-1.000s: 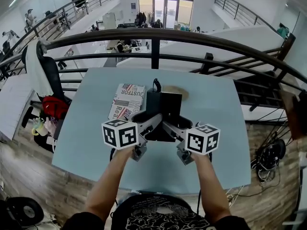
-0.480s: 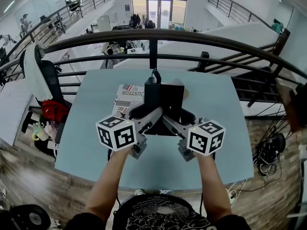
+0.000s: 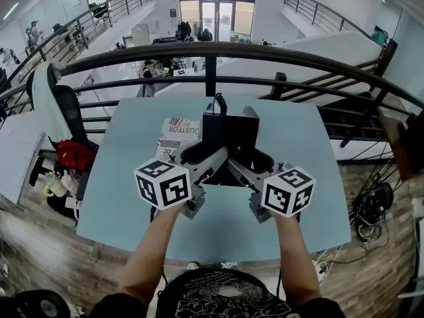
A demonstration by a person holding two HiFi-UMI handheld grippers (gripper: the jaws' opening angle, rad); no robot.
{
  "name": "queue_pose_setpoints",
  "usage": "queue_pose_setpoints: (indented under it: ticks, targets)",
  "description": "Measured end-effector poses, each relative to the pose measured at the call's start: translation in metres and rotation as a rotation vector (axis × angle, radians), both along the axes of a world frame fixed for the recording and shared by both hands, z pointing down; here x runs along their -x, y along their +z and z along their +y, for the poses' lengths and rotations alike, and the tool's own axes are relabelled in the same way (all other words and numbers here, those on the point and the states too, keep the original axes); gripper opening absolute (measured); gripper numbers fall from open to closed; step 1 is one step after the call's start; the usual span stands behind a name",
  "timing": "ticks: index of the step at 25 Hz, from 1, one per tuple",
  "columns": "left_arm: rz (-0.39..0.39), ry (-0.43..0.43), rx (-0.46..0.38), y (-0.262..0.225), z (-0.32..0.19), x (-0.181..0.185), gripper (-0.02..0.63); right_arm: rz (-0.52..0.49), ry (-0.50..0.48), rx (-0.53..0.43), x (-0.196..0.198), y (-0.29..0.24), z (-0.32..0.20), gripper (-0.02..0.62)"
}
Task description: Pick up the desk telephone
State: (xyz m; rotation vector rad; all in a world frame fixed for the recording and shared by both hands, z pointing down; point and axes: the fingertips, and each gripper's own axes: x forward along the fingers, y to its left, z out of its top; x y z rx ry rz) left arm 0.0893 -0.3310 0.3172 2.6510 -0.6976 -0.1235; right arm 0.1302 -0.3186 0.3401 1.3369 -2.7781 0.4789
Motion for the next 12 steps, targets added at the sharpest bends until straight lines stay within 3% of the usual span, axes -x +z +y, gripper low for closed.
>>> queue_pose_setpoints:
  ticks: [12]
  targets:
    - [0.009, 0.005, 0.016, 0.0037, 0.0018, -0.0066, 0.198, 0.009, 0.003, 0.005, -0.0067, 0.0028, 0.0022, 0.267]
